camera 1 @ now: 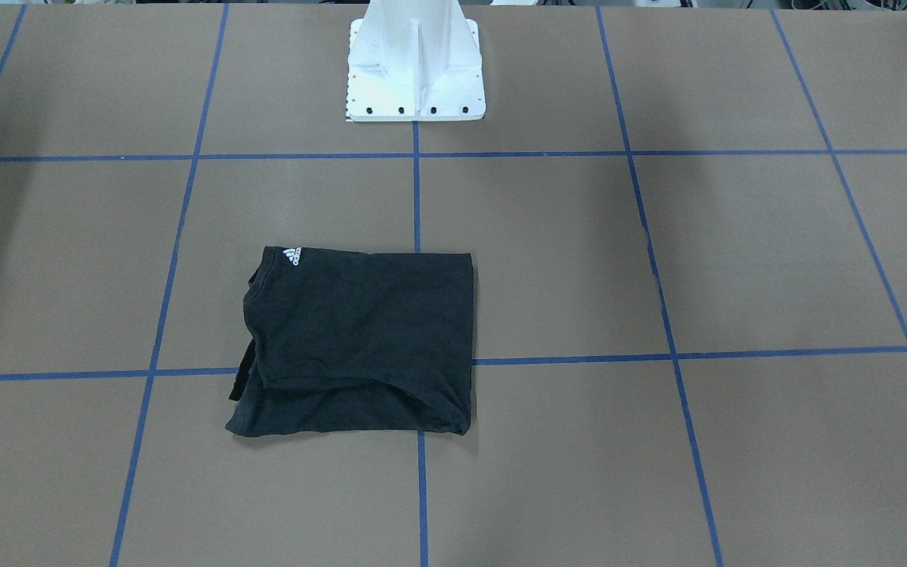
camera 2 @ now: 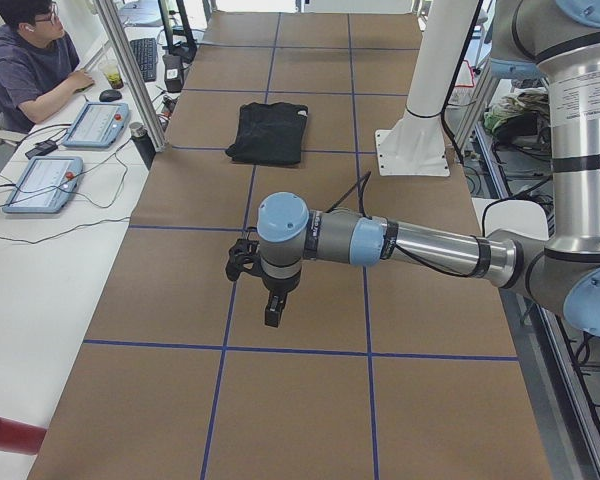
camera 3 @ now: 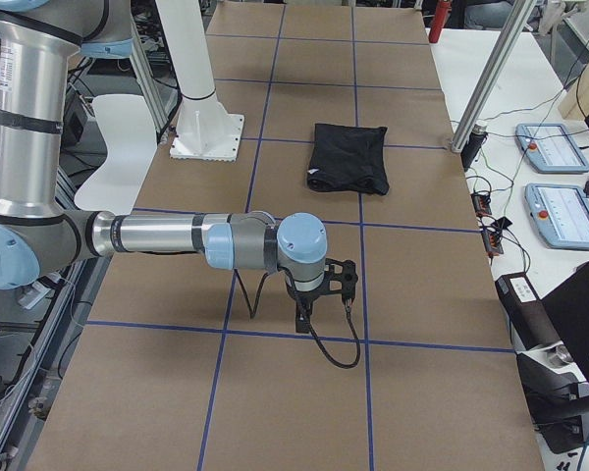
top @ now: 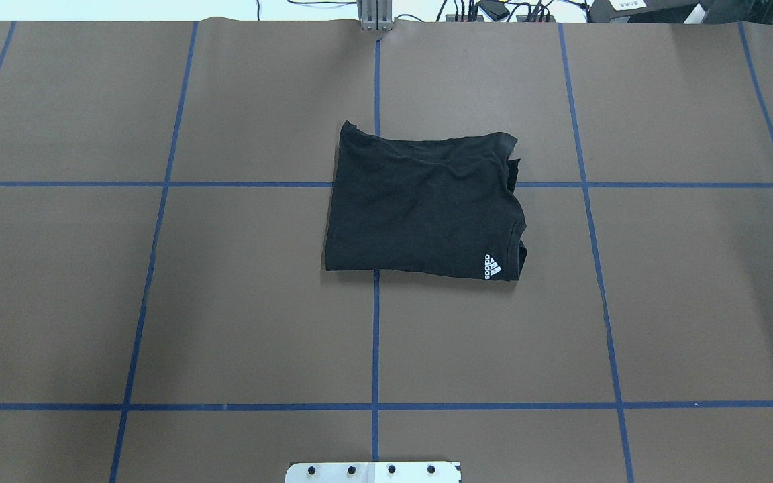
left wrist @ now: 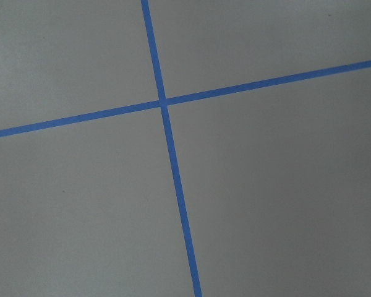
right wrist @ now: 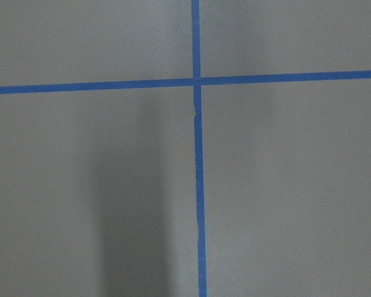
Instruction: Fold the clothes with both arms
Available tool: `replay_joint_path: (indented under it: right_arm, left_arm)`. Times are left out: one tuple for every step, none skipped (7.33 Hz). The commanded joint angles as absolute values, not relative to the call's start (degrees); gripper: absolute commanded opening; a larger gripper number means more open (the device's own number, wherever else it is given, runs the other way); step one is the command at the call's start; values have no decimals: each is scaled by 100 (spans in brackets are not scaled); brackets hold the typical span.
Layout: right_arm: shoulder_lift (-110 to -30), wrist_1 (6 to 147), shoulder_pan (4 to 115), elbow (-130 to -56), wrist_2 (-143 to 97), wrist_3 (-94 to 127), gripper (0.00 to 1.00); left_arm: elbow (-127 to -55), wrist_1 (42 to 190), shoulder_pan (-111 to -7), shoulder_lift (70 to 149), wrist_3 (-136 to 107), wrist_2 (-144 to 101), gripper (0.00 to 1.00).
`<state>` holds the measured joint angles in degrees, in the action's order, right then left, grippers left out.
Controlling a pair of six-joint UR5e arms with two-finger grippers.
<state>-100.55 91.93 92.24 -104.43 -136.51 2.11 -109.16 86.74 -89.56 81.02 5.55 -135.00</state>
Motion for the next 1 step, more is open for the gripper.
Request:
replay_joint_path:
  right_arm:
    - [-10055,9193,9220,-10441,-13649,211,100]
  left_arm:
    - [-10916,8675,-8956,8104,554,-13491,100]
